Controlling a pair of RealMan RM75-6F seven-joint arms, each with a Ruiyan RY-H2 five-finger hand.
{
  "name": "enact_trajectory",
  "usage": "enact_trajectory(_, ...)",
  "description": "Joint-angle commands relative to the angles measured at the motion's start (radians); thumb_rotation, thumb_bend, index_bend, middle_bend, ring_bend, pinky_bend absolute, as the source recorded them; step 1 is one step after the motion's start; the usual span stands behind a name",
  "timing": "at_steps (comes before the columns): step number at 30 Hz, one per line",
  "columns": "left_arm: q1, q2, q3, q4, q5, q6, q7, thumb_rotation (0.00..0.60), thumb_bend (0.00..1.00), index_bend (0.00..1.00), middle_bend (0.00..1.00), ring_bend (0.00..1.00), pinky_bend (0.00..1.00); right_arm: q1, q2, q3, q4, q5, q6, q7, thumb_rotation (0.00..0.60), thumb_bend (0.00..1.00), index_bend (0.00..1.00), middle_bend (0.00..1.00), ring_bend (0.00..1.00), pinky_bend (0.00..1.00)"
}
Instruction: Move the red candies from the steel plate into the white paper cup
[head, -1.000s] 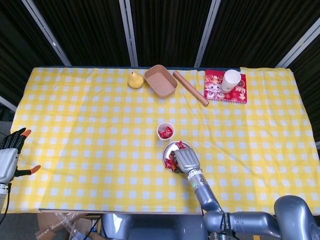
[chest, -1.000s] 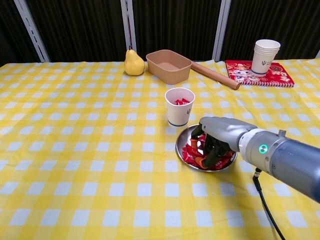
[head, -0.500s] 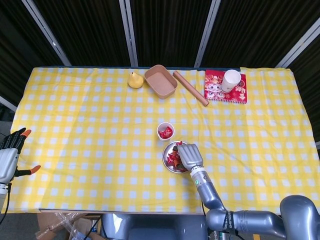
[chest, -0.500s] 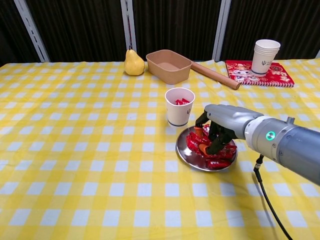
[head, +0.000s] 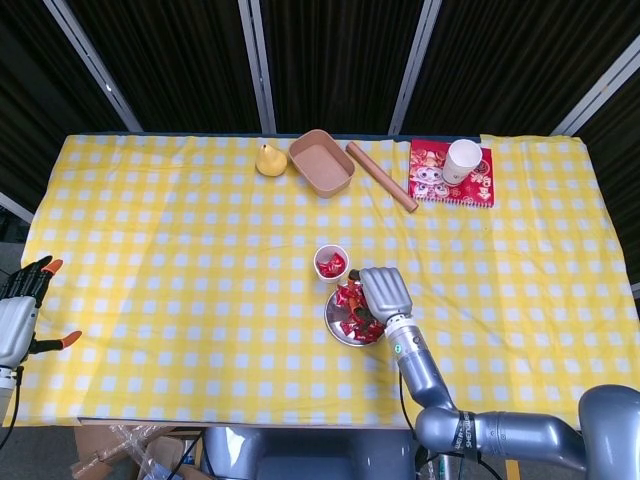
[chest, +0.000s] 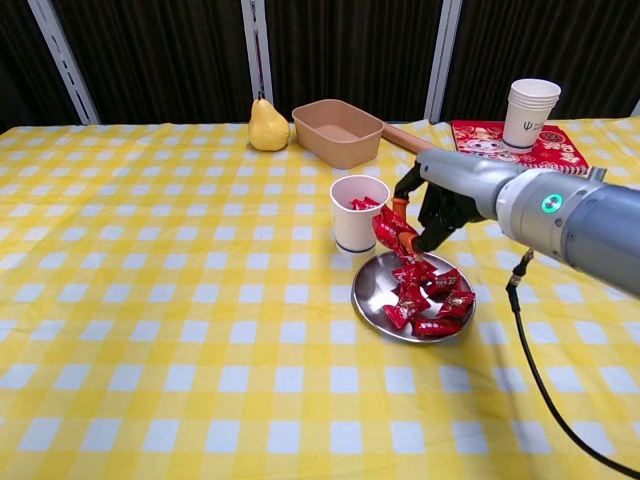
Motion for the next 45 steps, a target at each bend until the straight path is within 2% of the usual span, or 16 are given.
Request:
enact_trajectory(1, -0.001, 0.001, 0.000, 0.000, -0.001, -0.002, -0.002, 0.600, 0.00, 0.05, 0.00, 0.00, 0.00, 0.022, 0.013, 0.030, -0.011, 0.022, 0.003, -0.013, 0.600, 0.50, 0.56, 0.93, 0.94, 0.98)
enact_trajectory(7, -0.002, 0.004, 0.000, -0.001, -0.004, -0.009, -0.010, 0.600, 0.00, 0.05, 0.00, 0.00, 0.00, 0.067, 0.020, 0.075, -0.002, 0.055, 0.003, -0.036, 0.600, 0.50, 0.56, 0.93, 0.94, 0.98)
enact_trajectory(15, -0.005, 0.008, 0.000, -0.001, -0.004, -0.017, -0.021, 0.600, 0.00, 0.05, 0.00, 0.00, 0.00, 0.131, -0.009, 0.107, 0.066, 0.099, -0.014, -0.052, 0.600, 0.50, 0.56, 0.93, 0.94, 0.98)
enact_trajectory(31, -0.009, 0.018, 0.000, -0.008, -0.014, -0.035, -0.039, 0.600, 0.00, 0.05, 0.00, 0.00, 0.00, 0.192, -0.089, 0.090, 0.222, 0.115, -0.062, -0.027, 0.600, 0.50, 0.56, 0.93, 0.94, 0.98)
enact_trajectory(45, -0.009, 0.018, 0.000, -0.011, -0.016, -0.035, -0.037, 0.600, 0.00, 0.05, 0.00, 0.00, 0.00, 0.192, -0.094, 0.080, 0.252, 0.103, -0.061, -0.003, 0.600, 0.50, 0.47, 0.93, 0.94, 0.98)
